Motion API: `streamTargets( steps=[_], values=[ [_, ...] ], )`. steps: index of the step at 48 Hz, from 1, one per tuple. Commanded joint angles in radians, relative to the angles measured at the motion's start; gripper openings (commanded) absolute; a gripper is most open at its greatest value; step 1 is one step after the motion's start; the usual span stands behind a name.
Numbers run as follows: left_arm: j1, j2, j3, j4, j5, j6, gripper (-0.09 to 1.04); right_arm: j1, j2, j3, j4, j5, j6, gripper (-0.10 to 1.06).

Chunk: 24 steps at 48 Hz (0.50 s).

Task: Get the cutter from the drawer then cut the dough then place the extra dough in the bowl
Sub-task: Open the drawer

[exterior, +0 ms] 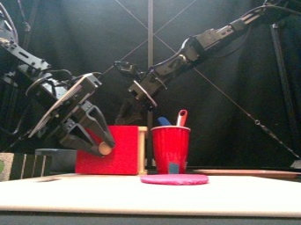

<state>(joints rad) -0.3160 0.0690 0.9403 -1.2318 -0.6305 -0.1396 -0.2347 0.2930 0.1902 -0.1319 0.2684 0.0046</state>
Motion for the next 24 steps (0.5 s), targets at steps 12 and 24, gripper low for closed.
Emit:
streamTargets(
  steps=[12, 24],
  values=[
    [-0.021, -0.003, -0.020, 0.009, 0.006, 0.012, 0.65, 0.003, 0.000, 0.003, 0.003, 0.009, 0.000, 0.05],
    [-0.021, -0.006, -0.021, 0.040, 0.002, 0.009, 0.84, 0.005, 0.000, -0.003, 0.003, 0.009, 0.000, 0.05]
  ],
)
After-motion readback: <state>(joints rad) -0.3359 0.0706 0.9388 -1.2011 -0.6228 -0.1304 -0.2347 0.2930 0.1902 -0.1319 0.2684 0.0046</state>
